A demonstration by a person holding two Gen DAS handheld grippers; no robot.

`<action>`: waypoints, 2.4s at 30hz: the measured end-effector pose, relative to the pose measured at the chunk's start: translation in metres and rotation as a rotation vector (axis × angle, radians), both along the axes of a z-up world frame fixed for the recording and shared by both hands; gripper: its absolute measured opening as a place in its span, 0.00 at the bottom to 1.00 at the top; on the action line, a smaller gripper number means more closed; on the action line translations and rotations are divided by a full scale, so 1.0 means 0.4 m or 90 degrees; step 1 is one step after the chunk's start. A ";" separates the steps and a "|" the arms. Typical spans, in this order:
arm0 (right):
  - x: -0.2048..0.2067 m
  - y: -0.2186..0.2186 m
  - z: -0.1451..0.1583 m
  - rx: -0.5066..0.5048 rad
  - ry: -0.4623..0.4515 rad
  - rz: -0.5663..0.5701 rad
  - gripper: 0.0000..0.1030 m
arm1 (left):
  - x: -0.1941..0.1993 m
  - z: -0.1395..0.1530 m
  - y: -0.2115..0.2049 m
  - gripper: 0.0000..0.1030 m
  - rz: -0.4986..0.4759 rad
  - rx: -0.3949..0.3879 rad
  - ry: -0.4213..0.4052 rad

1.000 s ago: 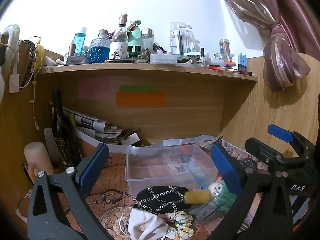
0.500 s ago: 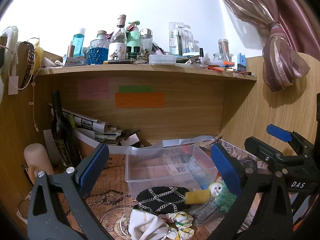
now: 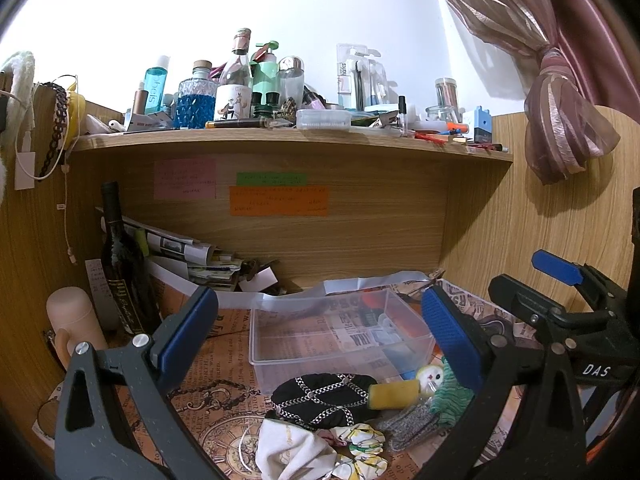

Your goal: Organize soft objects

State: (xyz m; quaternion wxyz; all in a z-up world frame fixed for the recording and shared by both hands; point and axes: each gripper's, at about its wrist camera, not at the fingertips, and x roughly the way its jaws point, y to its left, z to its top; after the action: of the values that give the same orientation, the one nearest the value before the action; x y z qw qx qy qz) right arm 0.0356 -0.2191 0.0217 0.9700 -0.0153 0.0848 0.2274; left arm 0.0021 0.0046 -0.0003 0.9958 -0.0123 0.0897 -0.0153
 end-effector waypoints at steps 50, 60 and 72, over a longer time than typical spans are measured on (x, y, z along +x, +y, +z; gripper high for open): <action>0.056 -0.027 -0.056 -0.012 0.081 -0.008 1.00 | 0.080 -0.074 0.037 1.00 -0.020 -0.033 0.124; 0.122 -0.067 -0.200 -0.055 0.225 -0.032 0.97 | 0.128 -0.239 0.073 0.82 -0.020 -0.051 0.254; 0.167 -0.075 -0.327 -0.064 0.350 -0.007 0.81 | 0.132 -0.352 0.086 0.53 -0.022 -0.060 0.327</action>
State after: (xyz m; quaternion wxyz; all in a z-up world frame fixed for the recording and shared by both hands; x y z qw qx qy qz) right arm 0.1022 -0.2490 -0.1090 0.9100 -0.0007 0.3558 0.2129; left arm 0.0548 0.0388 -0.1411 0.9383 -0.0607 0.3388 -0.0331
